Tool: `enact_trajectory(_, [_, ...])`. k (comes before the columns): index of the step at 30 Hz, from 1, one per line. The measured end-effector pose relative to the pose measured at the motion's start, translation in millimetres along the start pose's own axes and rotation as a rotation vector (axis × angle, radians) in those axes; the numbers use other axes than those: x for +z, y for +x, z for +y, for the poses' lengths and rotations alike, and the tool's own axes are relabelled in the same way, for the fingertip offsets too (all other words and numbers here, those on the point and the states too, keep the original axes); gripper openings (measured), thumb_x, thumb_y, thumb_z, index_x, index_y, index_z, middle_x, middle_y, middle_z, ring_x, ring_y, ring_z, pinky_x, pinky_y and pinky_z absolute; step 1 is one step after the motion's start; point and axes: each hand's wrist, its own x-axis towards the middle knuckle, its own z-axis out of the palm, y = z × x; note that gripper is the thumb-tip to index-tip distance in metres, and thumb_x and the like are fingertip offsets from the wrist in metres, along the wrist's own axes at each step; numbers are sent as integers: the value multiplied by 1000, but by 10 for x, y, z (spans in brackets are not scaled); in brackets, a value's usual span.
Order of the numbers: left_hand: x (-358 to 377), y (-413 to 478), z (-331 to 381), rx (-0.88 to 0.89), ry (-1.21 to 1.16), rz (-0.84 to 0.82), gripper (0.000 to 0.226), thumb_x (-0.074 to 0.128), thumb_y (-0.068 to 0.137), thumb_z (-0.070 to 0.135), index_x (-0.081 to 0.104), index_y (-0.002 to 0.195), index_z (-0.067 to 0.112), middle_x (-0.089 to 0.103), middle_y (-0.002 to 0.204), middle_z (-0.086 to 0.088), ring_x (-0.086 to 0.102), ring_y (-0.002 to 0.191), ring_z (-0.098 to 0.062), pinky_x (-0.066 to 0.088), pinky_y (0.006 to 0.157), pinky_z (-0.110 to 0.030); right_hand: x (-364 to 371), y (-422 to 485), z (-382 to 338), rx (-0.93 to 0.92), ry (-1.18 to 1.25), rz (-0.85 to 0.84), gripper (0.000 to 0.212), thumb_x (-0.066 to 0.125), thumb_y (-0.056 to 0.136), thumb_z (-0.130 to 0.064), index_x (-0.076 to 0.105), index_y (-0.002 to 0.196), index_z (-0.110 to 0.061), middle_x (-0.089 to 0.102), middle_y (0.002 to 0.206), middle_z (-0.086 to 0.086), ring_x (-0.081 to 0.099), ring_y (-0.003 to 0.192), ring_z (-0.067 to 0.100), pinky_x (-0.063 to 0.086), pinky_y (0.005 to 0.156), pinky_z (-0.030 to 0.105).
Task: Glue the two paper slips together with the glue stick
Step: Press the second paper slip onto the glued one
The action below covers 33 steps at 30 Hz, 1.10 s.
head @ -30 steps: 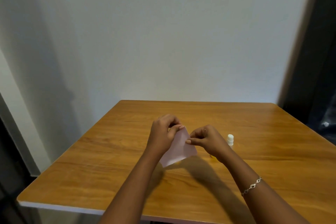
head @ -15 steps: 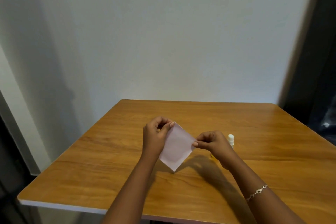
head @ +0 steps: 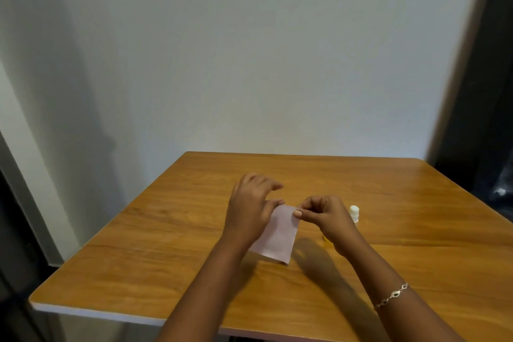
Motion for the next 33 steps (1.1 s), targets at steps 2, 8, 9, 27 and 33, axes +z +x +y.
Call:
enact_trajectory(2, [7, 43, 77, 49, 89, -144, 17, 59, 86, 24, 65, 100, 16, 65, 104, 0, 48, 107, -15, 34, 91, -28, 21, -6, -40, -39, -35, -18, 6, 69, 76, -9, 68, 70, -7, 68, 72, 10, 64, 74, 21, 52, 76, 42])
enact_trajectory(8, [-7, 116, 104, -1, 47, -264, 10, 58, 88, 19, 65, 86, 13, 63, 94, -1, 49, 96, -15, 39, 76, -26, 38, -19, -99, -64, -95, -72, 4, 69, 77, -16, 70, 74, -14, 68, 73, 9, 61, 73, 20, 51, 73, 44])
enact_trajectory(9, [-10, 117, 107, -5, 31, -273, 9, 58, 87, 18, 64, 85, 13, 63, 94, -1, 49, 94, -15, 39, 75, -26, 45, -21, -106, -59, -95, -96, 4, 69, 78, -16, 70, 74, -16, 67, 72, 9, 59, 72, 20, 49, 72, 43])
enact_trajectory(27, [-96, 88, -5, -150, -268, 8, 8, 62, 82, 4, 63, 75, 0, 63, 74, -8, 55, 69, -14, 37, 56, -10, 116, -52, 84, 64, -85, -134, 7, 69, 76, -8, 71, 72, -2, 66, 69, 11, 58, 70, 21, 45, 70, 38])
enact_trajectory(33, [-108, 61, -69, -236, -353, 63, 8, 63, 81, 3, 63, 73, 2, 58, 68, 5, 52, 64, 1, 39, 57, -8, 101, -92, 175, 80, 2, -139, 19, 70, 75, -5, 70, 60, -16, 65, 56, -4, 54, 59, 9, 39, 61, 24])
